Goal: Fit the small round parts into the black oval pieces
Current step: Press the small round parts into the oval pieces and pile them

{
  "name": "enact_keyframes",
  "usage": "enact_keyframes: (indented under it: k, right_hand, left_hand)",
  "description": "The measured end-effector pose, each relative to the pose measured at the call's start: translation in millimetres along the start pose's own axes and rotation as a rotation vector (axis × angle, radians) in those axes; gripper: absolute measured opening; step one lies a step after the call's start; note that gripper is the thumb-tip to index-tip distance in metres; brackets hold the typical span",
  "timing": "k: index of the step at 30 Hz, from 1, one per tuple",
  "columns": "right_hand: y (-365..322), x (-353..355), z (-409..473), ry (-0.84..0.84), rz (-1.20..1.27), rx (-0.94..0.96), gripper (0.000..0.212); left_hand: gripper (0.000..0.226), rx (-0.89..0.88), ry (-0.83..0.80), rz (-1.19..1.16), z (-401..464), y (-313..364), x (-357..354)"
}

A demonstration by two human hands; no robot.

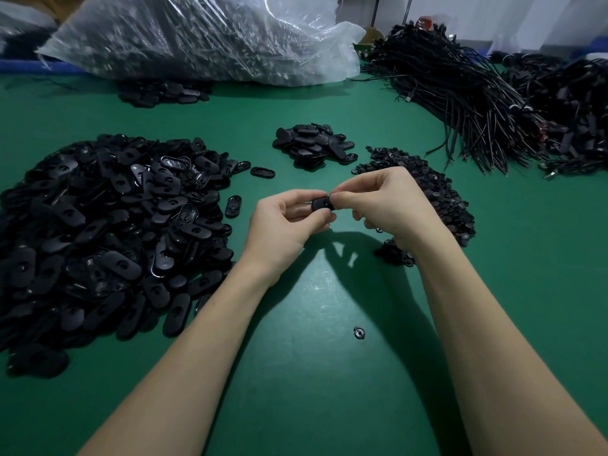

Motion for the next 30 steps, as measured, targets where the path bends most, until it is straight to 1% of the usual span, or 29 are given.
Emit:
enact_keyframes:
  k: [3,11,16,19,22,24,27,30]
  right_hand:
    - [0.7,-2.6,0.3,-0.001,-0.026,0.001,0.006]
    - [2.9,-3.9,-0.4,-0.015,0.016,-0.035,0.008]
    - [3.4,-6.6,0.0,-0.031,0.018,-0.049,0.011]
    - [7.6,-5.5,0.1,-0.050,0.095,-0.100,0.016]
    - [11.0,-6.4,-2.7,-0.127,0.274,-0.168,0.018]
    - [9.9,-6.1,-3.3,-0.158,0.324,-0.158,0.018]
    - [5.7,-4.4,-3.6,-0.179,0.321,-0.112,0.009]
    - [3.3,-4.7,-4.6,-0.152,0.245,-0.074,0.007]
  left_hand:
    - [0.023,-0.005,0.006,-0.003,-0.7,0.3,0.1]
    - [0.023,-0.030,-0.003,0.023,-1.1,0.6,1.4]
    - [0.018,-0.016,-0.018,-0.025,-2.3,2.4,2.1]
    - [0.017,-0.012,-0.024,-0.036,-2.4,3.2,4.0]
    - [0.015,-0.009,-0.045,-0.083,-2.3,4.5,4.7]
    - [0.015,0.006,-0.047,-0.118,-0.9,4.5,6.1]
    - [0.016,0.019,-0.051,-0.118,0.3,2.7,6.8]
    - [0.017,0.017,-0.055,-0.105,0.9,1.2,7.5]
Point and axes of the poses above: each hand's wrist, its own z-axis towards the middle knuckle, its own x-axis out of the back of the hand, y = z × x, the point moved 4 cm from there along z, towards the middle knuckle, and after that the axes turned 12 degrees about z, right-handed, at the moved point
